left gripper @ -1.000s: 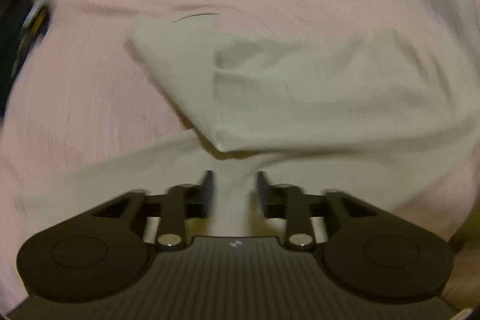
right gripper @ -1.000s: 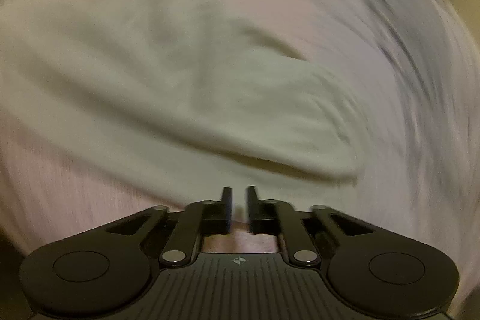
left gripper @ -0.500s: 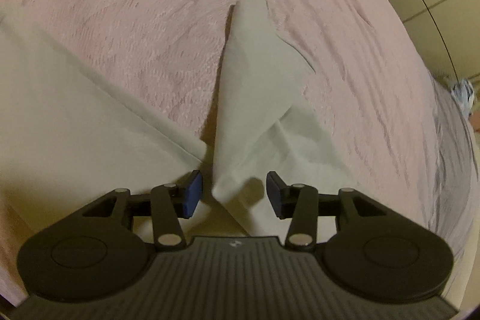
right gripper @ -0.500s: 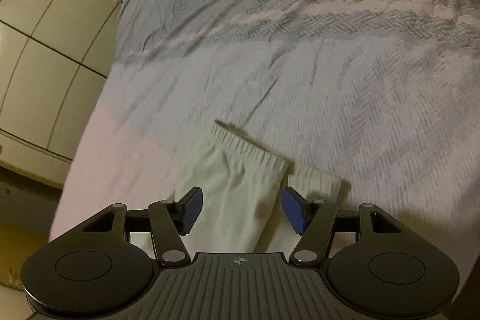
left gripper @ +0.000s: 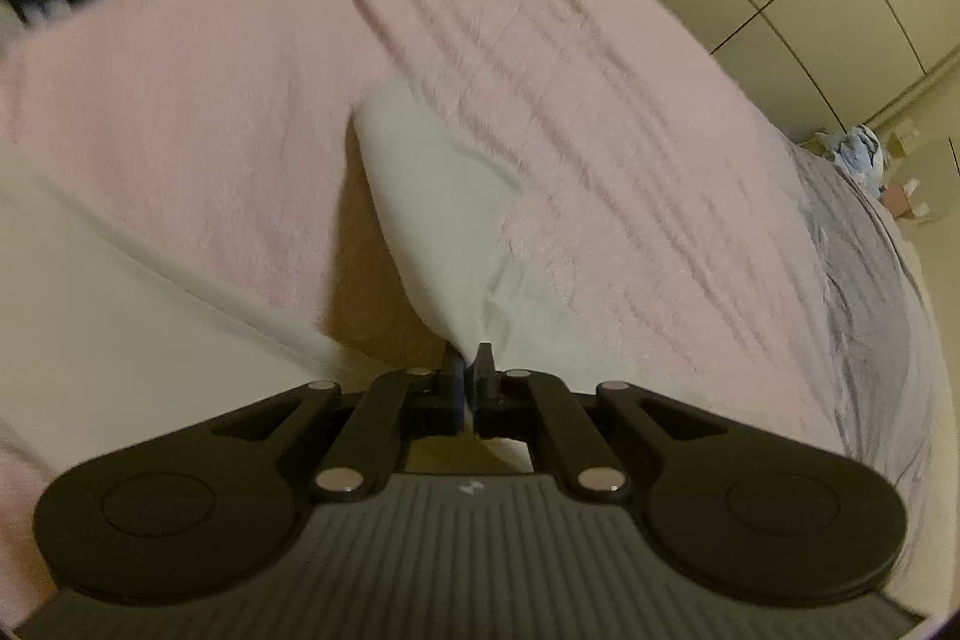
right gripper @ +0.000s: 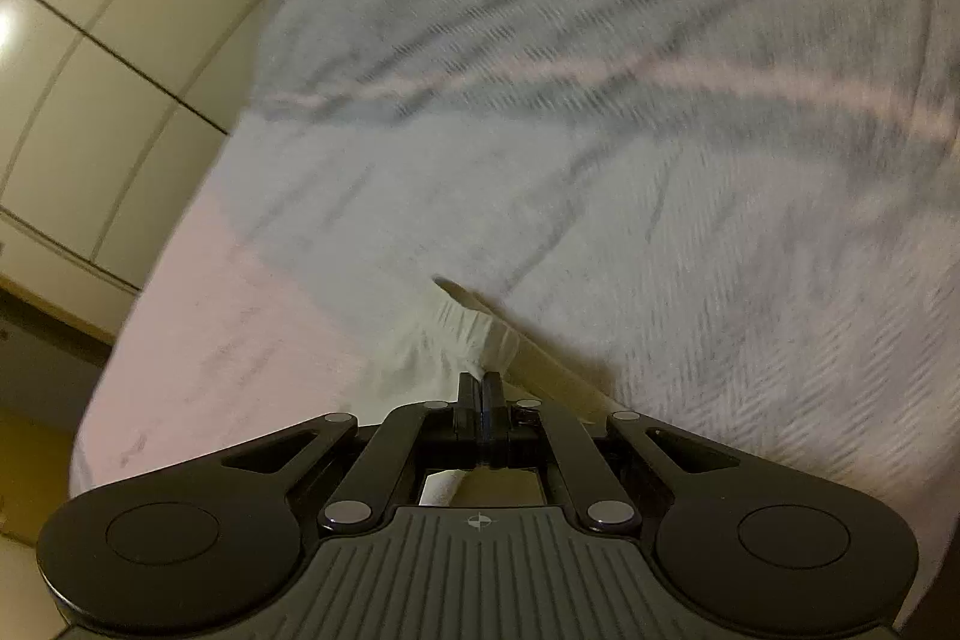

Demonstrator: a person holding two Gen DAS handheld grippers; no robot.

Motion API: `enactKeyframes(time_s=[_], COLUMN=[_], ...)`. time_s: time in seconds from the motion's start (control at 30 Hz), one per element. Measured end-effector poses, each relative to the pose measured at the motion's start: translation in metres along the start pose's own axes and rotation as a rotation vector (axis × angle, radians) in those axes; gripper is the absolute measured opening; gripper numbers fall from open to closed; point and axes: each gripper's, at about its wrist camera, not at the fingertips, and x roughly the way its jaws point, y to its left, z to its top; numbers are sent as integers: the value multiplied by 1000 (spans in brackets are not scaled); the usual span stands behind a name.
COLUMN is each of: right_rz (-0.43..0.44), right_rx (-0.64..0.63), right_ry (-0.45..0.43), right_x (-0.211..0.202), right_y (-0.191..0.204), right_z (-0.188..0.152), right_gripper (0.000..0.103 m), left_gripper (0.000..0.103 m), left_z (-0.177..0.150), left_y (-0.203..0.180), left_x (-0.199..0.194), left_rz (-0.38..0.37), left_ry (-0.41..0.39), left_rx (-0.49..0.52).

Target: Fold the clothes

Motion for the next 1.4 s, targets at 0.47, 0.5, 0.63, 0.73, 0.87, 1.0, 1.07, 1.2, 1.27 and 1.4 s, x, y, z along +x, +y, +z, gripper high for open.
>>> enactKeyframes(time_s=[0.47,0.5,0.63,0.73,0.87,1.0,1.07,1.2,1.27,1.4], right_rz=[-96,-96,-123,-174,-249,-440,-503,-249,-135,69], right_rx=[-57,-65,-103,-127,-206,-443,-570,-642,-688,-760], right_ry=[73,73,81,111,141,58,-22,51,129,269], right_x=[-9,-10,-1,16,22,12,4,12,25,50], right_y=[-26,-26,-27,-28,-20,21,47,96,124,183], right_z=[-17,-17,-18,-21,-24,-25,-27,-42,-61,-118], right_gripper=[0,0,0,0,4,45,45,45,45,45], left_gripper=[0,0,0,0,6,9,14,14,13,11], left_z=[-41,-44,-58,-67,-73,-72,-71,-64,-55,-24], left_y=[33,33,35,34,28,9,5,7,13,40], left_x=[-20,-21,-22,-16,-11,-20,-34,-57,-58,-51], left_rz=[96,95,100,119,164,228,235,245,269,291], left_ry=[40,39,50,56,81,73,59,30,16,-34], left_rx=[55,58,85,121,199,343,349,332,329,281])
